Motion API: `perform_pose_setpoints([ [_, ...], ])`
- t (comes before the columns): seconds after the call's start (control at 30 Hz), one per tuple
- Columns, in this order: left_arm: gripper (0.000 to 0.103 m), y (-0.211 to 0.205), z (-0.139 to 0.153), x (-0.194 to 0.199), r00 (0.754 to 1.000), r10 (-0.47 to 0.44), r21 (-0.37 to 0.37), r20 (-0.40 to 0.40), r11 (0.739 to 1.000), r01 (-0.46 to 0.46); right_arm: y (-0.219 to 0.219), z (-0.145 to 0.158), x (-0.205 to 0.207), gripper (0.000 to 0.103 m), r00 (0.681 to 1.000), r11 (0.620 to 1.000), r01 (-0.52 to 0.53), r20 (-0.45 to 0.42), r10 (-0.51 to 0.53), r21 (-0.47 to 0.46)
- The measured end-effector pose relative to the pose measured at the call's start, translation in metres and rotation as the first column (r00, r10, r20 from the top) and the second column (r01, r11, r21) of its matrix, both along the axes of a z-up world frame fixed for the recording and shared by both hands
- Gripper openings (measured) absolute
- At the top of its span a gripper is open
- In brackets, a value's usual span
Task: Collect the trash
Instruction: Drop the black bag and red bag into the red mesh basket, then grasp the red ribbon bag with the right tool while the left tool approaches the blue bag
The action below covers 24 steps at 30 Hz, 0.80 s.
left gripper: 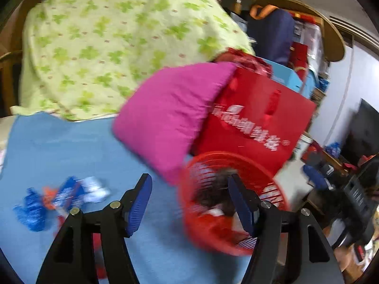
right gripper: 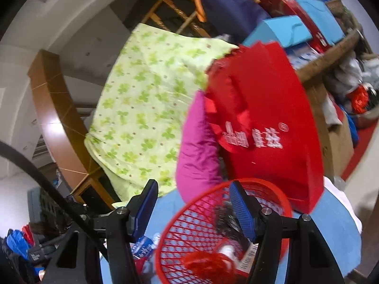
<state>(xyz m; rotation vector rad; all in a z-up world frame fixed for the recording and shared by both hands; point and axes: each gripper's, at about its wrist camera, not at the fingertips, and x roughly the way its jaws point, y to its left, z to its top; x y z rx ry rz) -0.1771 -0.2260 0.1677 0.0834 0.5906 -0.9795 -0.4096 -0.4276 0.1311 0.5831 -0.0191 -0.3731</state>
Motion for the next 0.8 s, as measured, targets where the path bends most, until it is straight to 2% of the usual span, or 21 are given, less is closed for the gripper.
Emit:
perform_pose_setpoints([
  [0.1,0.068,0.057,-0.009,0.017,0.993,0.111,0.014,0.033,0.994,-0.112,0.026,0.011,0.008,0.067,0.998,0.996,-0.035,0.042,0.039,-0.086],
  [0.17,0.070,0.101,-0.018,0.030,0.975,0.214,0.024,0.065,0.976,-0.216,0.047,0.017,0.015,0.067,0.996,0.987,-0.055,0.058,0.064,-0.151],
  [0.23,0.071,0.145,-0.028,0.043,0.938,0.327,0.053,0.115,0.941,-0.335,0.070,0.021,0.024,0.075,0.992,0.976,-0.088,0.070,0.104,-0.201],
  [0.33,0.071,0.199,-0.046,0.061,0.867,0.470,0.098,0.164,0.867,-0.489,0.103,0.022,0.049,0.079,0.985,0.958,-0.157,0.031,0.169,-0.241],
  [0.4,0.071,0.230,-0.061,0.073,0.835,0.531,0.123,0.141,0.828,-0.547,0.120,0.016,0.068,0.079,0.973,0.945,-0.226,-0.015,0.229,-0.236],
  [0.47,0.071,0.249,-0.073,0.079,0.814,0.569,0.128,0.115,0.804,-0.580,0.138,0.009,0.094,0.079,0.952,0.929,-0.305,-0.072,0.296,-0.209],
  [0.53,0.071,0.260,-0.084,0.085,0.802,0.590,0.129,0.088,0.792,-0.597,0.152,0.001,0.117,0.079,0.932,0.915,-0.358,-0.138,0.336,-0.188],
  [0.63,0.071,0.265,-0.101,0.088,0.803,0.593,0.138,0.062,0.792,-0.595,0.166,-0.016,0.149,0.079,0.899,0.901,-0.409,-0.229,0.372,-0.142],
  [0.8,0.071,0.265,-0.124,0.094,0.808,0.589,0.161,0.026,0.795,-0.585,0.163,-0.059,0.203,0.079,0.817,0.888,-0.457,-0.375,0.437,0.040],
])
